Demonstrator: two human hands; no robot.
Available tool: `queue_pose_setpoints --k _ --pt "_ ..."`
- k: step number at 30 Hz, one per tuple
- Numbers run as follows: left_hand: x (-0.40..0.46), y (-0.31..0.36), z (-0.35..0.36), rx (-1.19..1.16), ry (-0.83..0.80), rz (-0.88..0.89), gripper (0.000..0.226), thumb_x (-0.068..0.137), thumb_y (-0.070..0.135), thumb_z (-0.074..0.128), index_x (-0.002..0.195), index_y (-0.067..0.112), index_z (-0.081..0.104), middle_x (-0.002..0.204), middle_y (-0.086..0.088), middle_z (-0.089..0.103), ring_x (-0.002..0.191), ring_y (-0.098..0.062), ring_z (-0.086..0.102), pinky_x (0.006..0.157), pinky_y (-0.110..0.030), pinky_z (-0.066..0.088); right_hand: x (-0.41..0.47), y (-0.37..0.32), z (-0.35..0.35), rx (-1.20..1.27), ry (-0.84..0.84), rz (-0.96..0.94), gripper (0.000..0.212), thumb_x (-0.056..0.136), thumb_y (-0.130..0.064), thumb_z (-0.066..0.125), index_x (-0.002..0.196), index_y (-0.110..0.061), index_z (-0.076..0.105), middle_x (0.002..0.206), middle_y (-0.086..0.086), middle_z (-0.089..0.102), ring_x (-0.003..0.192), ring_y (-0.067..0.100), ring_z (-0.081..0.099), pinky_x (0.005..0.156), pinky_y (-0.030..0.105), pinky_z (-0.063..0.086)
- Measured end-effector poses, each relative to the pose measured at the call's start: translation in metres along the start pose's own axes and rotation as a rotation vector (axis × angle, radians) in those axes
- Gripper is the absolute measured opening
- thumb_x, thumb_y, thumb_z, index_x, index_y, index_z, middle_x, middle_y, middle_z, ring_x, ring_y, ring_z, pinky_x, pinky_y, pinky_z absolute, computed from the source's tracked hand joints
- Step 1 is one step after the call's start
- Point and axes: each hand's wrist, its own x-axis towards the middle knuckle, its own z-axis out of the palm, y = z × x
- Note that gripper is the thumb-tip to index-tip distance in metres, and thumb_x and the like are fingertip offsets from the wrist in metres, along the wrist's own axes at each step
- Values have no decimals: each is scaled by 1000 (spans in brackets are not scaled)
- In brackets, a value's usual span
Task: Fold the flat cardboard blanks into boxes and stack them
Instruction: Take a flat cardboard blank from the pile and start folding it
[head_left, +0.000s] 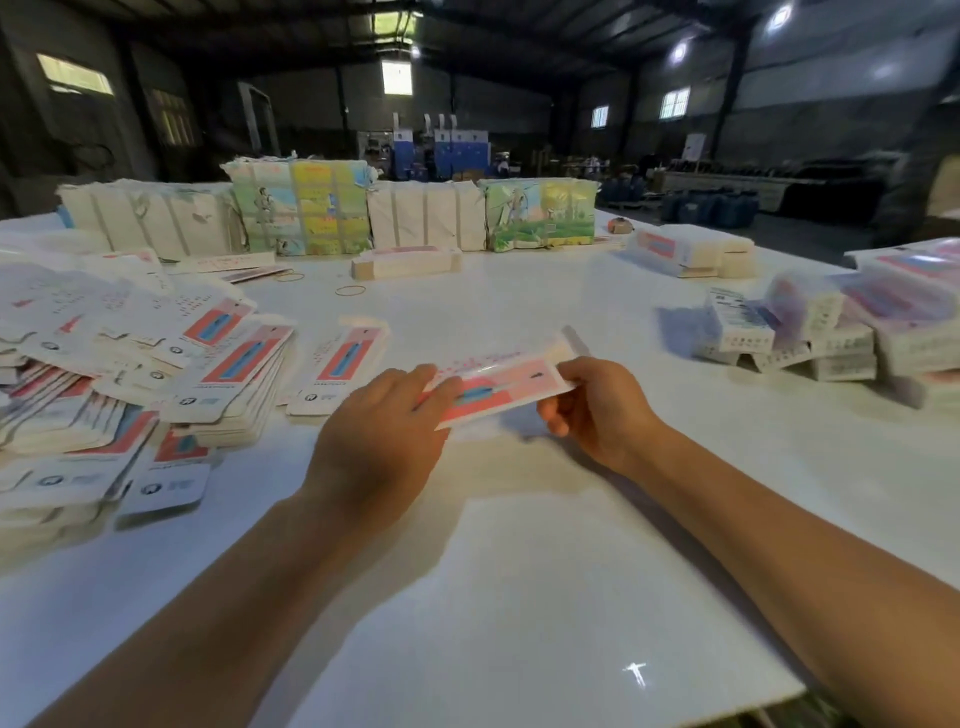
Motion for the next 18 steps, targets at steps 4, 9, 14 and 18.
queue_pose_setpoints --k 4,9,14,18 --pt "4 -3 -1 25 -173 -162 79 82 61 33 141 9 40 141 -18 44 125 -43 44 105 -58 27 1 2 1 -45 -104 -9 30 92 -1 31 100 15 55 44 12 53 35 19 47 36 21 36" --pt "3 -6 1 -60 -122 -199 85 77 69 36 124 2 57 100 -18 67 83 -37 65 67 -47 54 -1 3 4 -16 -19 -57 33 100 -26 40 90 -1 60 54 7 60 43 18 56 39 23 43" --pt "6 -15 11 -15 -136 -325 95 63 83 1 124 23 42 99 5 55 86 -14 59 67 -31 52 -6 7 -1 -369 270 -447 20 93 -20 54 77 -22 65 78 3 62 54 6 56 50 21 48" --pt "5 -17 19 -13 -150 -334 81 60 86 -6 106 31 34 87 10 48 76 -12 54 66 -32 55 -12 13 11 -595 183 -529 32 92 -18 57 69 -38 65 86 4 63 69 18 60 65 34 53"
